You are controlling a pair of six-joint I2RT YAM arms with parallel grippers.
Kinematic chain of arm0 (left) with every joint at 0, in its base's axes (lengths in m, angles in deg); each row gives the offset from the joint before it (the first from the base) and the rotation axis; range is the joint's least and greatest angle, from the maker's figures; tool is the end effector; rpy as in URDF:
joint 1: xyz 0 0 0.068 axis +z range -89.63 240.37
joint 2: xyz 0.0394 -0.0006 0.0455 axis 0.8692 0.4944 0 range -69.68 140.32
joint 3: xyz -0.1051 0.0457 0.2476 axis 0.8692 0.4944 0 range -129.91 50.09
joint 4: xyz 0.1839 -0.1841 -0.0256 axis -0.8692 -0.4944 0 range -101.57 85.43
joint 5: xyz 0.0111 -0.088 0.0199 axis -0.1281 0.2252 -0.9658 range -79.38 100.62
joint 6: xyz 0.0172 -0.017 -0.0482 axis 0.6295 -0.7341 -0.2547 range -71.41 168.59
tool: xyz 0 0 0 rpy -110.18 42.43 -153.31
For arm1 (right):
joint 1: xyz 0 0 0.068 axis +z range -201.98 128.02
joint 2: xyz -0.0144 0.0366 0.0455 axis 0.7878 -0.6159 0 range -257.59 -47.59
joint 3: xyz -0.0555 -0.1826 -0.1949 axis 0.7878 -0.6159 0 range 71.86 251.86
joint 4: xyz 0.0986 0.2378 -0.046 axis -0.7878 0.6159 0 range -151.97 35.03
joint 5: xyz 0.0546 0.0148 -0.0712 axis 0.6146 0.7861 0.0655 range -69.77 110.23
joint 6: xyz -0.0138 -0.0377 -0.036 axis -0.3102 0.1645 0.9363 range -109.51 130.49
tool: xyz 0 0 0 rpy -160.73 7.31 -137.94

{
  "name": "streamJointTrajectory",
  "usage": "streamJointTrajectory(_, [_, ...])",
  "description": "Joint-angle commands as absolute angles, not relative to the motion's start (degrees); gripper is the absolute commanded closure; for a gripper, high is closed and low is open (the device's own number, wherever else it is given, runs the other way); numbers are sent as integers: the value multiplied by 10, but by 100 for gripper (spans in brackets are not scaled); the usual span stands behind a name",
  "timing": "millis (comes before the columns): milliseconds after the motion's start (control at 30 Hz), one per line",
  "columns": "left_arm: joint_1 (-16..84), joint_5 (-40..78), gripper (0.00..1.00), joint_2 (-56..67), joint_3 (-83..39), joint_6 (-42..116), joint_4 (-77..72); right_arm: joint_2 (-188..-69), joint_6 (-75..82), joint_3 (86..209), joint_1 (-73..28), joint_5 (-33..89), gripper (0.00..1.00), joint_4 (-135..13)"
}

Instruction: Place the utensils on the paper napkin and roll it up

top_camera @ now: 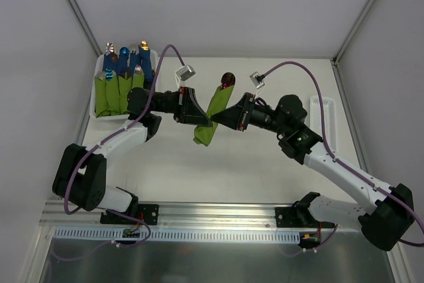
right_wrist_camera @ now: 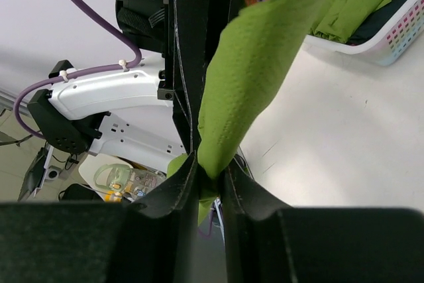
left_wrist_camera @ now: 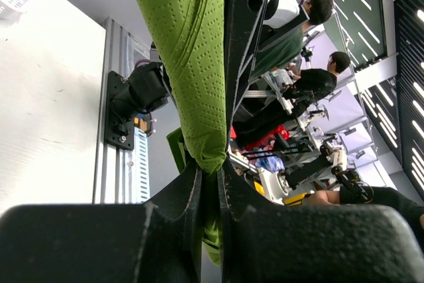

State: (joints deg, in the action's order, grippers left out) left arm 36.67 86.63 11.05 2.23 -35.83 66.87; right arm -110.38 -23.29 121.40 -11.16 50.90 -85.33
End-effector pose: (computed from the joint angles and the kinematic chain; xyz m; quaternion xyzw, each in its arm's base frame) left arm 0.2430 -0.1442 0.3430 0.3059 0.5754 -0.7316 0.2004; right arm 0.1808 0.1802 0.3690 -0.2404 0.6056 0.5831 0.4852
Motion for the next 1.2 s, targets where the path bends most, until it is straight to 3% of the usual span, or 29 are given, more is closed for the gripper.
streamJointTrajectory(0, [362,860,100,83,23,-330,699,-1088,-227,1238,-109,501,82,-876])
streamJointTrajectory(133, [361,861,100,82,20,-324,695,-1092,-218,1246,-109,504,100,-857])
streamJointTrajectory(233, [360,865,99,79,14,-301,672,-1095,-213,1247,-110,504,100,-855])
streamJointTrajectory(333, [361,870,77,58,-3,-190,550,-1094,-210,1249,-109,506,100,-857])
streamJointTrajectory(433, [362,865,66,23,-45,17,289,-1089,-204,1252,-111,508,100,-856])
streamJointTrajectory(500, [368,864,60,27,-63,70,169,-1086,-200,1257,-110,509,100,-856])
streamJointTrajectory(633, [386,846,49,21,-90,182,47,-1082,-196,1259,-111,509,100,-854])
streamJointTrajectory(733, [391,844,29,11,-106,225,12,-1080,-194,1257,-110,504,100,-852])
streamJointTrajectory(867, [401,808,27,0,-142,315,-116,-1087,-197,1257,-110,505,100,-853])
streamJointTrajectory(1167, [401,844,33,-1,-157,315,-120,-1117,-212,1265,-110,515,100,-883])
